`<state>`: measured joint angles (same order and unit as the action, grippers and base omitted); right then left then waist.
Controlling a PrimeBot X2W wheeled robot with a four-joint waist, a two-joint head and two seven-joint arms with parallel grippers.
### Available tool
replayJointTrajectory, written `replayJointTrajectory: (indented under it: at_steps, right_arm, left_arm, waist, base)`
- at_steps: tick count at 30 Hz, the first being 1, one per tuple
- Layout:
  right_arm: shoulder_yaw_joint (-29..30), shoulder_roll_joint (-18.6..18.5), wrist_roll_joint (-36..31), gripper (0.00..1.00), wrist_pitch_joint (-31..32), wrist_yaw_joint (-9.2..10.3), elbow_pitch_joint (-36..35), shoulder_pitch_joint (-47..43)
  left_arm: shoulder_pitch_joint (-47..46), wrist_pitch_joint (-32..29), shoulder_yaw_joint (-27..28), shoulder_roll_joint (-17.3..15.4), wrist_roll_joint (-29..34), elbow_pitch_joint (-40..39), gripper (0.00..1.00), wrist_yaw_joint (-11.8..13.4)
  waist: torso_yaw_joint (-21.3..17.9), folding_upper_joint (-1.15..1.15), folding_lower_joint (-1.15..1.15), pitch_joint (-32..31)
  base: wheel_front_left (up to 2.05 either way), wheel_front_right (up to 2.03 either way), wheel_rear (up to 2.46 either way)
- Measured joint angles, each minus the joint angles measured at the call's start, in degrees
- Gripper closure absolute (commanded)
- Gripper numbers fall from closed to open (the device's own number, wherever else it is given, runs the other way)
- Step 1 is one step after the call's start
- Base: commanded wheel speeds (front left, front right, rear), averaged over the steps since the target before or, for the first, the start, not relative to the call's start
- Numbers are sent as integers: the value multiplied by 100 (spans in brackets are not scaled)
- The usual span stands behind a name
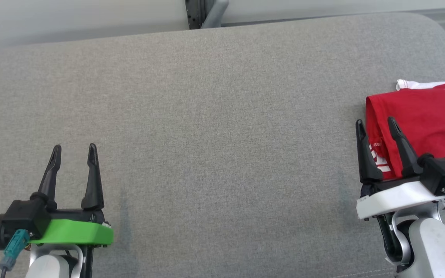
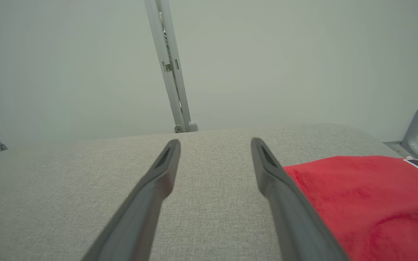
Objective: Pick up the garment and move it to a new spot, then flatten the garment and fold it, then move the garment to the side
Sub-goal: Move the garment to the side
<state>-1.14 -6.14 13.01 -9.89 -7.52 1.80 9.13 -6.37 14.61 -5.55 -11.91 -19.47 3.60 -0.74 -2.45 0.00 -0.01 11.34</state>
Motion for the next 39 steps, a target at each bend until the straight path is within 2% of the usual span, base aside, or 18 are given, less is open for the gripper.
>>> replayJointTrajectory:
  at_steps: [20, 39]
  right_arm:
    - [151, -43, -3, 0, 274, 0, -140, -819]
    - [200, -71, 3, 0, 377, 0, -218, -1001]
  left_arm:
    - [613, -259, -80, -213, -98, -24, 0, 0]
    - [825, -453, -197, -298, -157, -122, 0, 56]
  waist:
    - [86, 0, 0, -1011]
    - [117, 0, 0, -1186]
  base:
    - [0, 0, 0]
    - [0, 0, 0]
